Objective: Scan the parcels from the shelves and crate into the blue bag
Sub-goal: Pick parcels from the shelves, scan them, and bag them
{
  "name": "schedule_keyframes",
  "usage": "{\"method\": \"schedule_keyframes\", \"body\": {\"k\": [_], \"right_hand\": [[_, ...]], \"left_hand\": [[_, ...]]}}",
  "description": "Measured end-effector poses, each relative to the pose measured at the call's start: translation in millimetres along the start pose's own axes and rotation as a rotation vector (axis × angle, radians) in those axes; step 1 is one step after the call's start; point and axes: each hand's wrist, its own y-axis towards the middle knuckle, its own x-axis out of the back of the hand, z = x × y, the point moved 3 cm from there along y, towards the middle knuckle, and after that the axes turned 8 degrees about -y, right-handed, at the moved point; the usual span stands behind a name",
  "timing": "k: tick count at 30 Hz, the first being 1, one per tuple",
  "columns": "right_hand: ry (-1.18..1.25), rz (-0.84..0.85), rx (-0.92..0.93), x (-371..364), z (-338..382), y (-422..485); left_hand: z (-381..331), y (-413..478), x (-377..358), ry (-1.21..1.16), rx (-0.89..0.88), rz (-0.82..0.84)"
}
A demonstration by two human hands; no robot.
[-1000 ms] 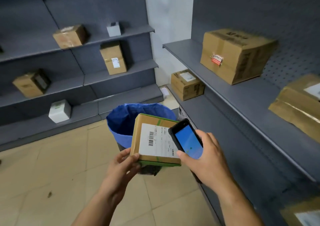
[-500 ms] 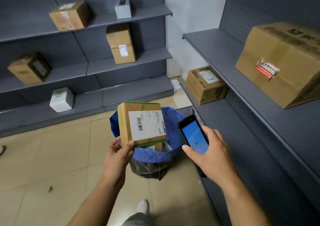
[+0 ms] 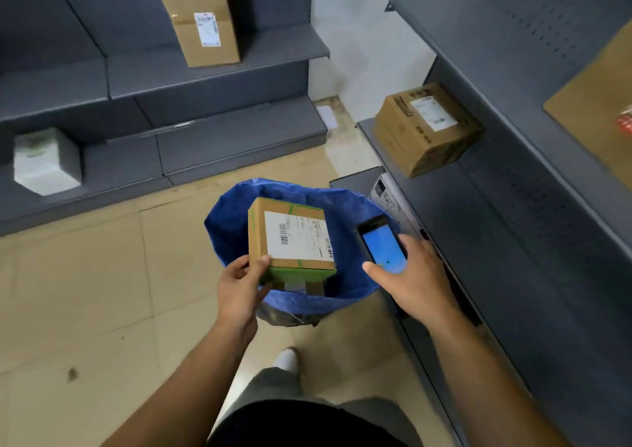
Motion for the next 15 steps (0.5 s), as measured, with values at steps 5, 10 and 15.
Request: {"method": "schedule_keyframes", "body": {"k": [5, 10, 15], "right_hand": [[0.04, -0.002, -0.076, -9, 7, -5], [0.117, -0.005, -0.183, -4, -9, -23], [0.205, -0.023, -0.267, -1, -21, -43]], "left_hand": [[24, 45, -2, -0.009, 0.187, -0.08], [32, 81, -31, -0.118, 0.301, 0.015], [23, 101, -44, -0.213, 0.176, -0.083]]}}
